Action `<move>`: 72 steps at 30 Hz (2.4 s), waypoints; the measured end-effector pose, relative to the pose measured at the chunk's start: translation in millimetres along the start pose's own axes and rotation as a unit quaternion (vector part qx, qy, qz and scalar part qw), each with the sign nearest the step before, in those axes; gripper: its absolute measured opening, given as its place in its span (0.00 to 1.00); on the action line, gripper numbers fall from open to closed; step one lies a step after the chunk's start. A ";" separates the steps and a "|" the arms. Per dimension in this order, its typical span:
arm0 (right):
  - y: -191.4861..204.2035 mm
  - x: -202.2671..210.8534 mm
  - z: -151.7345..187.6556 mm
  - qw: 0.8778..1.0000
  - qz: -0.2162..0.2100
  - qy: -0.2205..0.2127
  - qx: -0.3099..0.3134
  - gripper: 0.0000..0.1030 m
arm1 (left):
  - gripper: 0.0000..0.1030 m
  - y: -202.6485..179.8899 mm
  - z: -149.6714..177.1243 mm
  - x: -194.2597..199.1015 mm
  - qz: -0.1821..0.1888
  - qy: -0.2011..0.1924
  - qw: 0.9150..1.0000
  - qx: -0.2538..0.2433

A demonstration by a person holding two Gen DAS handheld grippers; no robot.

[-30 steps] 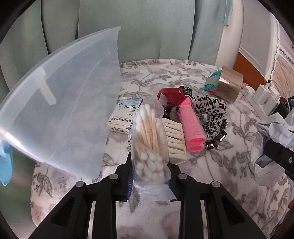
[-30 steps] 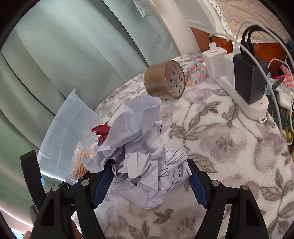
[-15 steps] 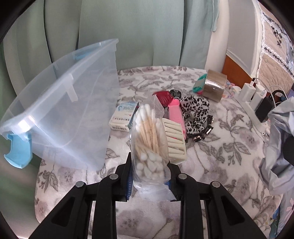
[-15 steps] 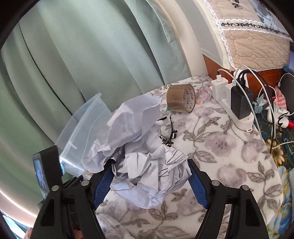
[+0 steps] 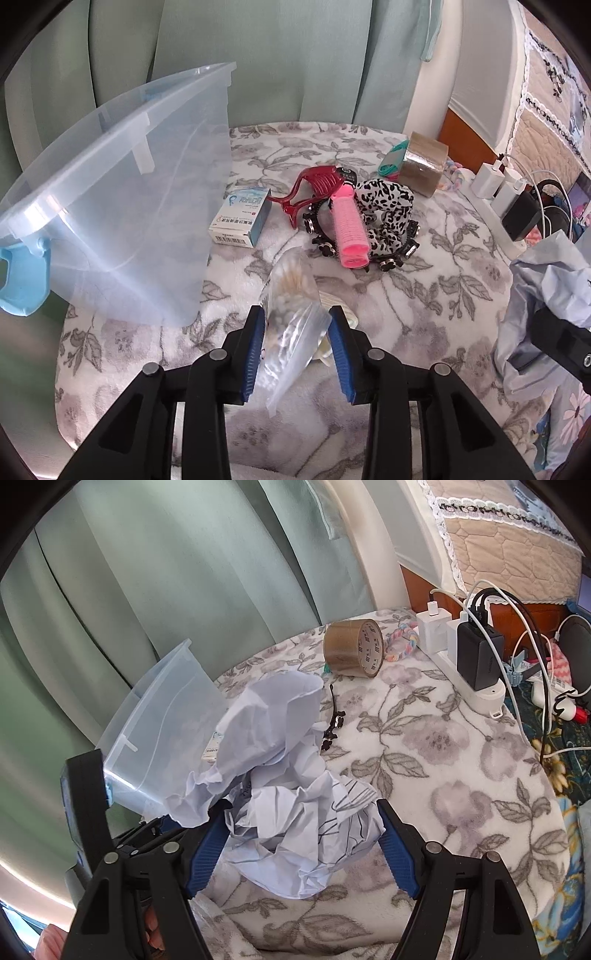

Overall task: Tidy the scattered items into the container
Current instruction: 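Grasp the crumpled white paper with the right gripper while the left grasps the cotton swab bag, then carry both items over the clear box and open both grippers to drop them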

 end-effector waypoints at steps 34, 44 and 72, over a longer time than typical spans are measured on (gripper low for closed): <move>-30.3 -25.3 0.1 0.999 -0.002 0.032 -0.036 0.77 | 0.36 16.1 9.4 -16.6 -0.006 0.033 0.999 0.022; -28.9 -21.2 0.3 0.999 0.000 0.029 -0.034 0.77 | 0.19 22.7 12.0 -2.2 -0.023 0.018 0.999 0.026; 49.7 26.8 -46.4 0.998 -0.004 -0.046 0.037 0.77 | 0.16 51.6 -72.6 131.0 0.012 -0.195 0.980 0.047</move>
Point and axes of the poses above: each gripper's, at about its wrist camera, not at the fingertips, and x roughly against the way its jaws point, y to its left, z to its underside, the point moved 9 cm from there along -x, roughly the way its jaws point, and after that the axes turned 11 degrees about -x, right-handed, at the moved point
